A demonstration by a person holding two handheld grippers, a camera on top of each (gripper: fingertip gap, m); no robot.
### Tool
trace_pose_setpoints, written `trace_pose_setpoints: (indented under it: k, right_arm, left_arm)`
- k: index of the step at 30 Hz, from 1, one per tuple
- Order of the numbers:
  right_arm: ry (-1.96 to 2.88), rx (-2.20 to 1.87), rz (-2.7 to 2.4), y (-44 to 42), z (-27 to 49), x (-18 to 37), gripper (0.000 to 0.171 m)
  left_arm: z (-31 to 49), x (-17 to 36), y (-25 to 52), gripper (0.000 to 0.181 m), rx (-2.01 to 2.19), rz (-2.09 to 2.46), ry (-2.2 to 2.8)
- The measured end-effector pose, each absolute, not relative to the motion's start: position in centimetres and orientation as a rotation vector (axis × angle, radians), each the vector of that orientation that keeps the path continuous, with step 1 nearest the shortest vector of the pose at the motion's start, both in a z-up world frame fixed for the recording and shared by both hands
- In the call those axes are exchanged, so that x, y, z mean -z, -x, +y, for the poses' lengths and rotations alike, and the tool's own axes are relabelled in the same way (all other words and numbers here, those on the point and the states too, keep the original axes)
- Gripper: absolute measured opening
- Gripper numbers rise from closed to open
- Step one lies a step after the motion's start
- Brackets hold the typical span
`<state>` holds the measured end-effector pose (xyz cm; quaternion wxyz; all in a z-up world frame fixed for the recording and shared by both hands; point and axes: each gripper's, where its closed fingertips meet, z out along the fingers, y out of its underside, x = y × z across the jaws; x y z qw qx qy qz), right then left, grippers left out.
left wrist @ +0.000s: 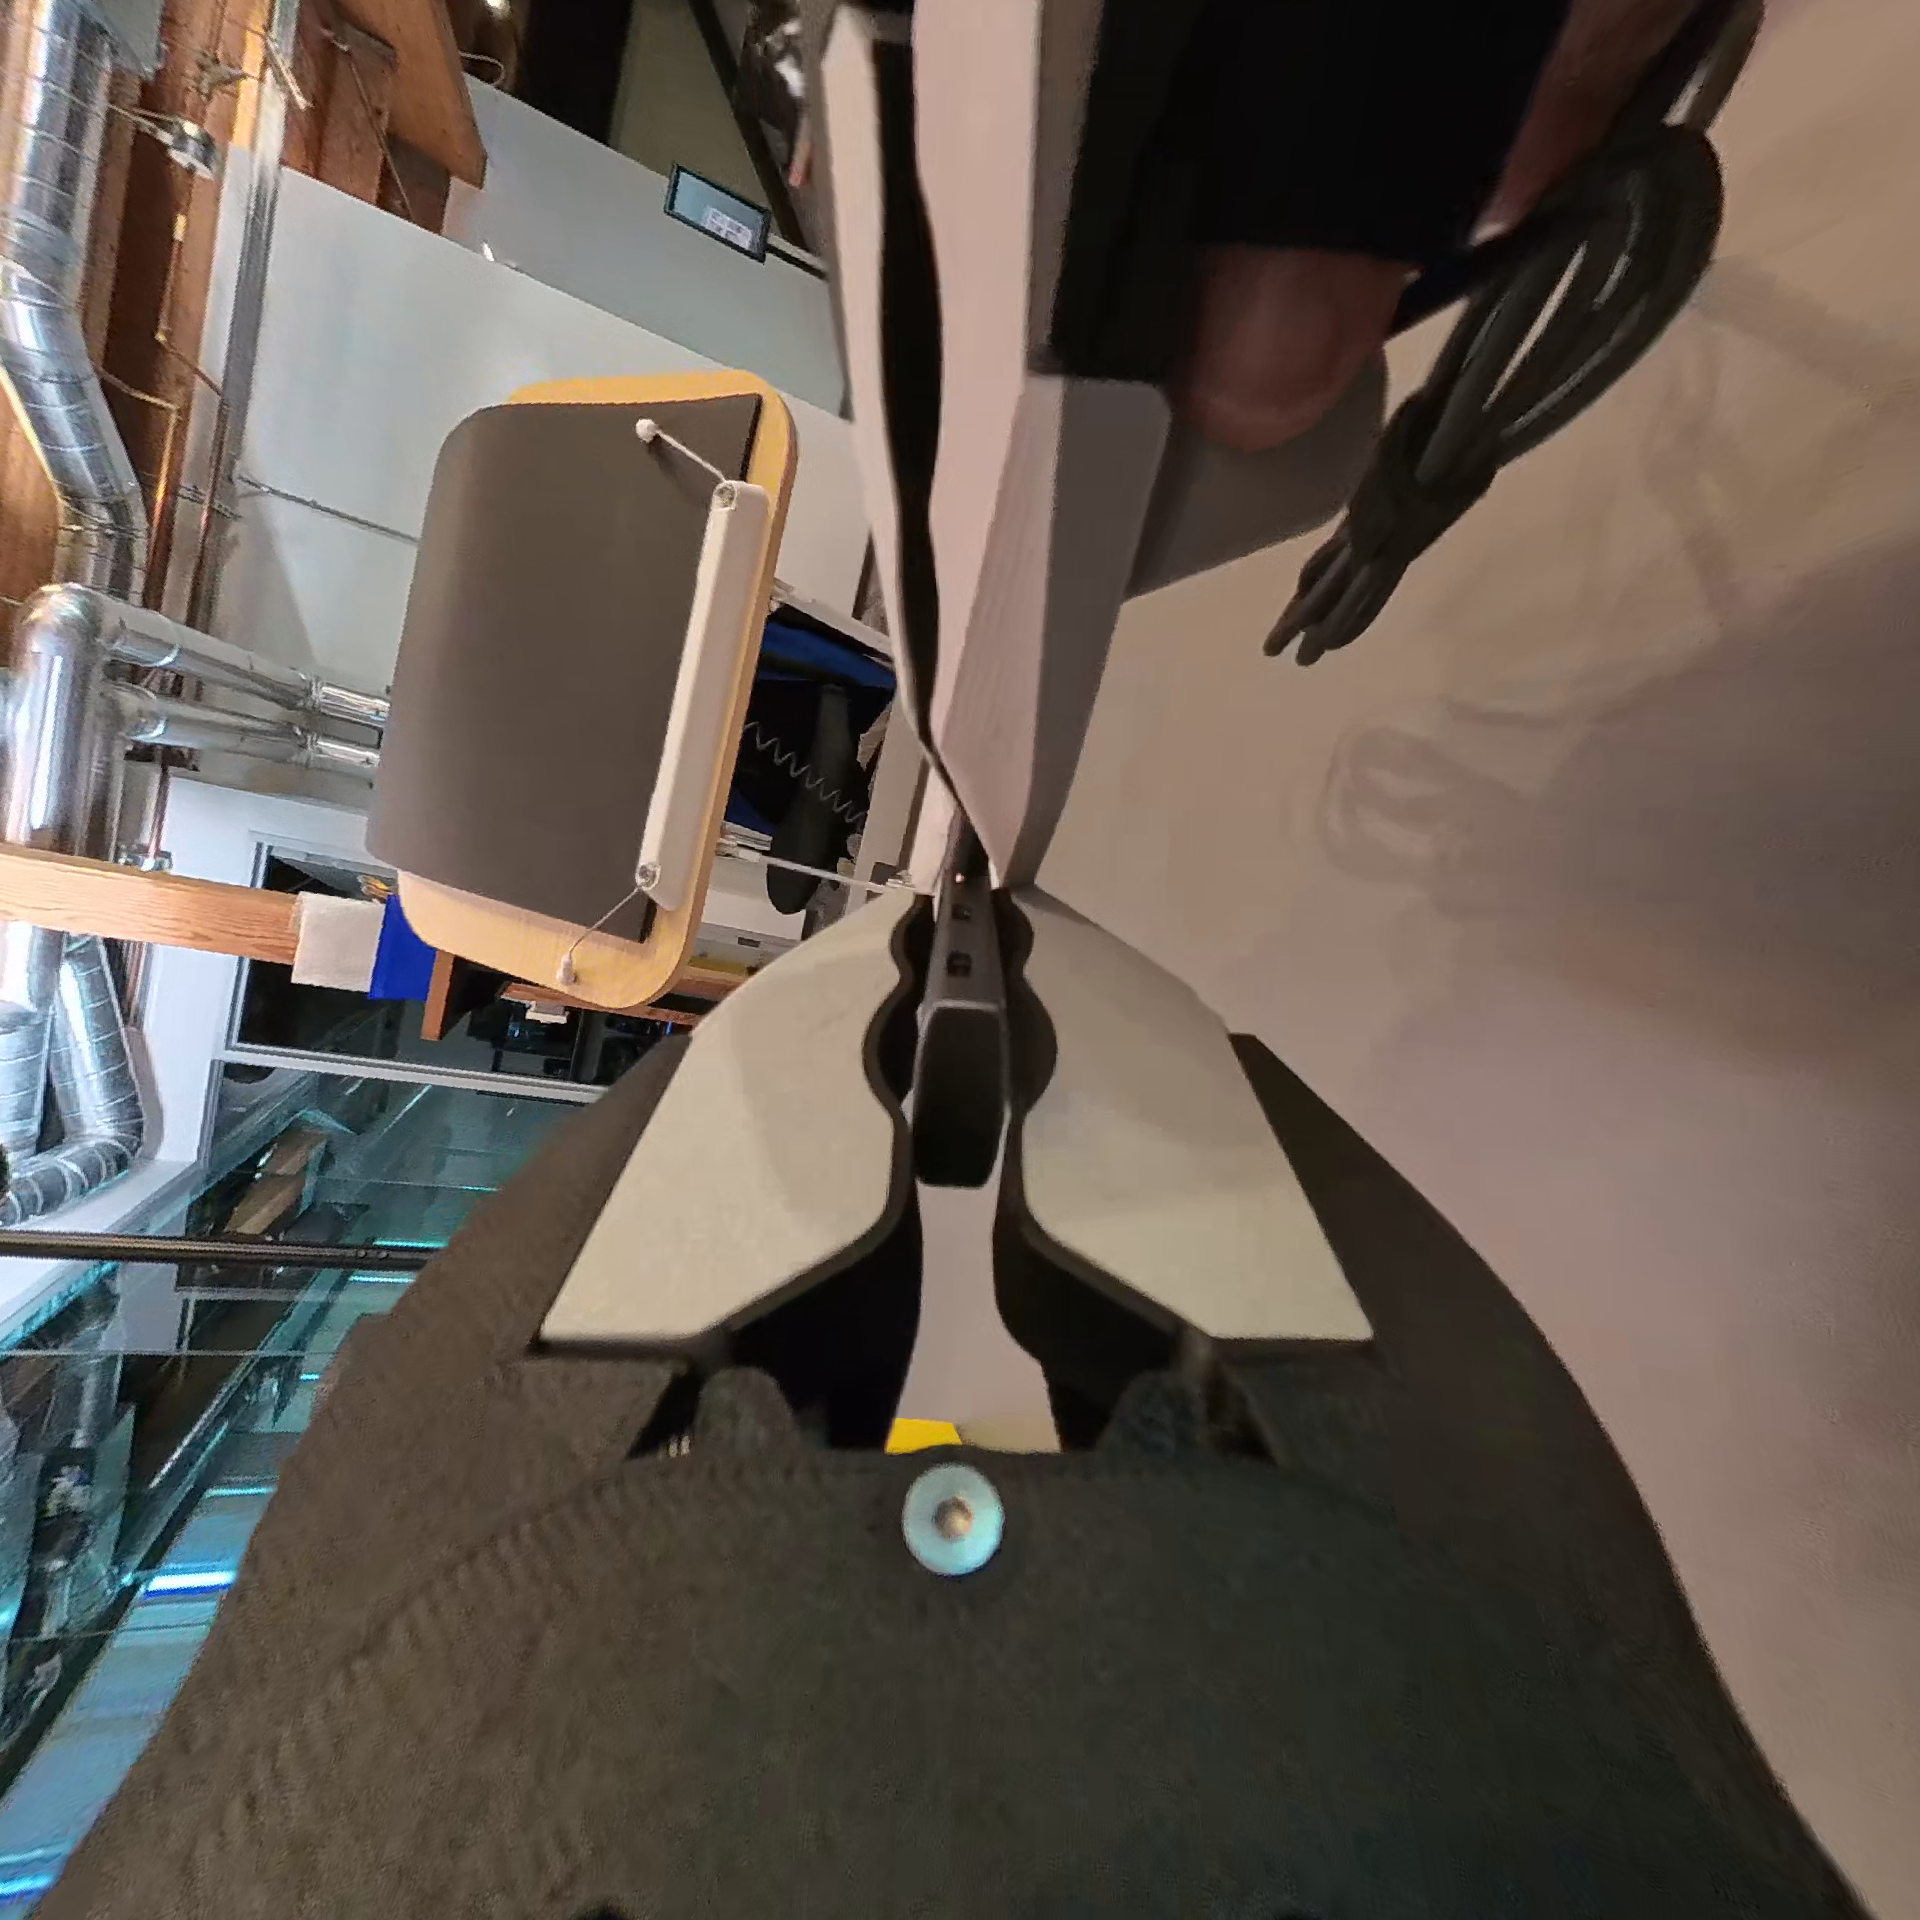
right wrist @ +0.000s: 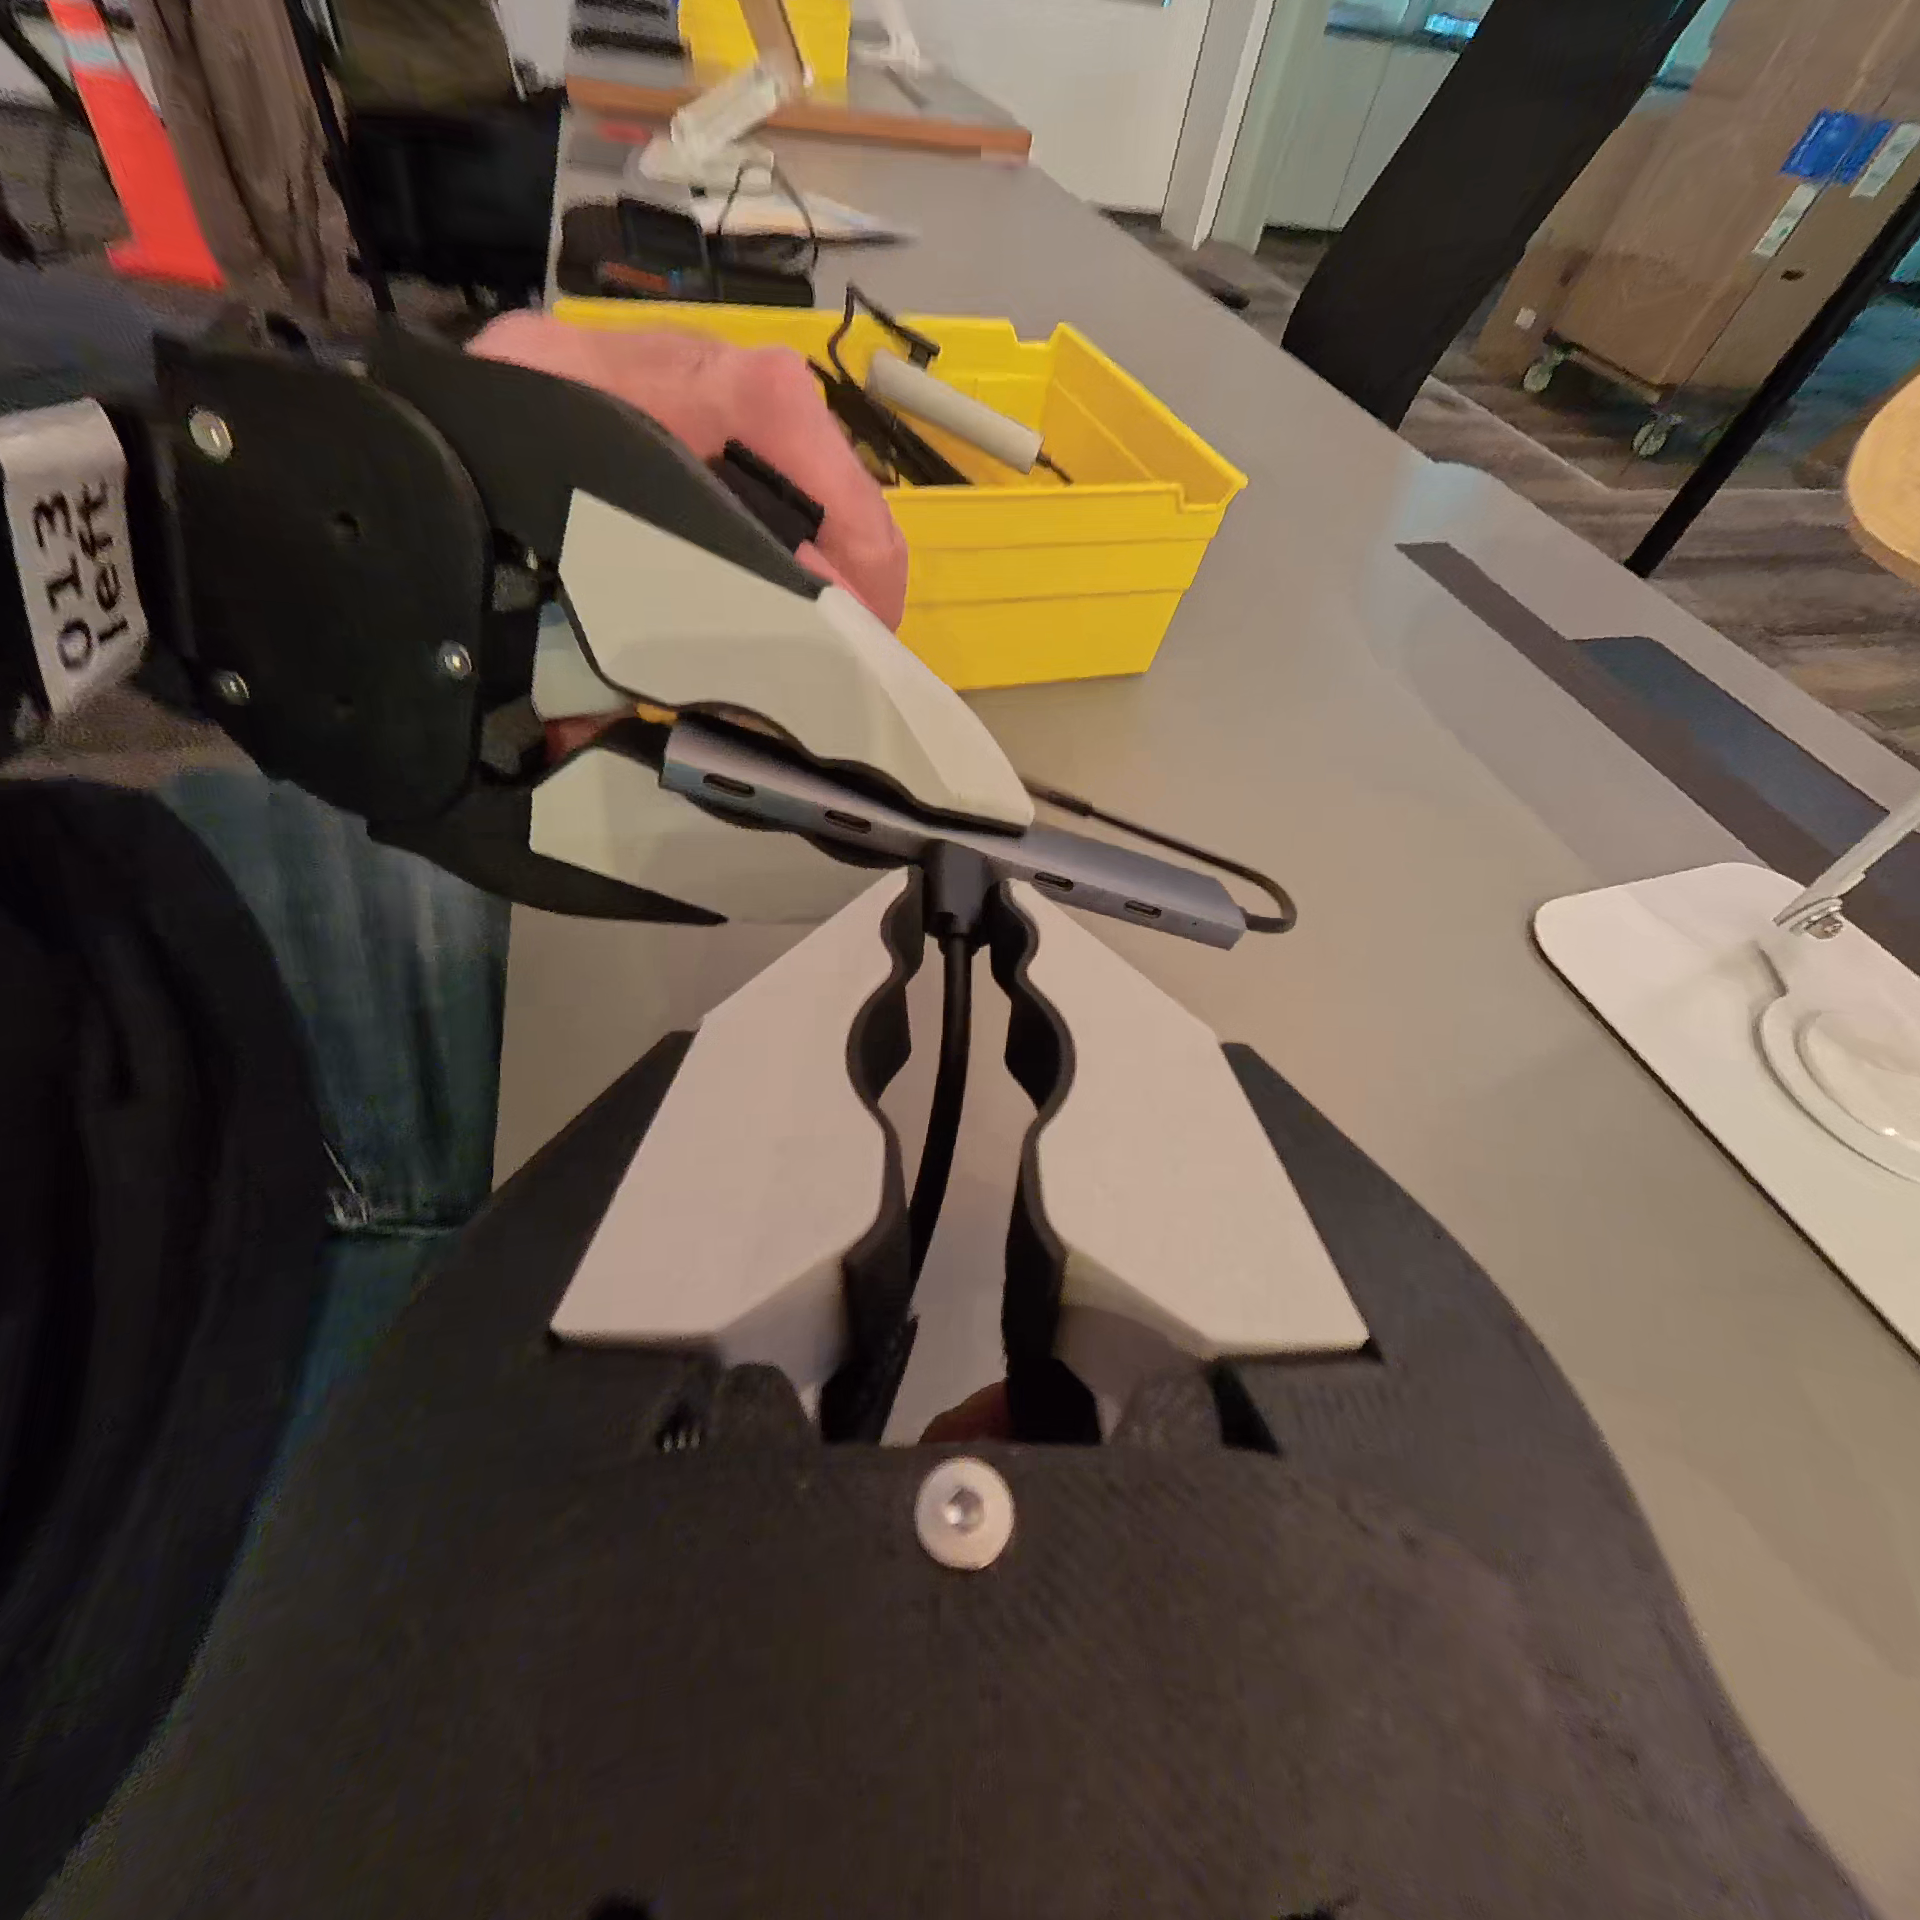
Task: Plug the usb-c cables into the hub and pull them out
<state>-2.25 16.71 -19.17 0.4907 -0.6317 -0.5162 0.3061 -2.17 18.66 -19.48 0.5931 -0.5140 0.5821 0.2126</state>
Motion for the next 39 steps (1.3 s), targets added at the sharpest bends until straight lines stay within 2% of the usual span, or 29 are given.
trace_pose_setpoints:
  k: [10, 15, 18, 21, 32, 39]
  right_arm:
    - [1.504, -0.968, -1.045, 2.76, 16.84, 18.21, 0.01]
    - [1.504, -0.948, -1.025, 2.65, 16.77, 18.22, 0.01]
    - [1.518, -0.905, -1.054, 2.72, 16.83, 18.68, 0.01]
    - [1.52, -0.873, -1.069, 2.71, 16.92, 18.74, 0.009]
    - [1.524, -0.843, -1.044, 2.7, 16.89, 18.56, 0.009]
    - [1.538, -0.98, -1.159, 2.23, 16.33, 18.99, 0.01]
  left_arm:
    - [18.74, 19.31, 2.52, 0.01, -0.399, 1.184, 1.272]
    - [18.71, 19.22, 2.4, 0.01, -0.394, 1.167, 1.266]
    - [18.55, 19.06, 1.99, 0.019, -0.368, 1.184, 1.251]
    - [18.54, 19.48, 1.85, 0.01, -0.398, 1.227, 1.255]
    - [18.56, 19.42, 2.0, 0.011, -0.413, 1.232, 1.26]
    - [18.02, 20.01, 1.6, 0.01, -0.394, 1.3, 1.265]
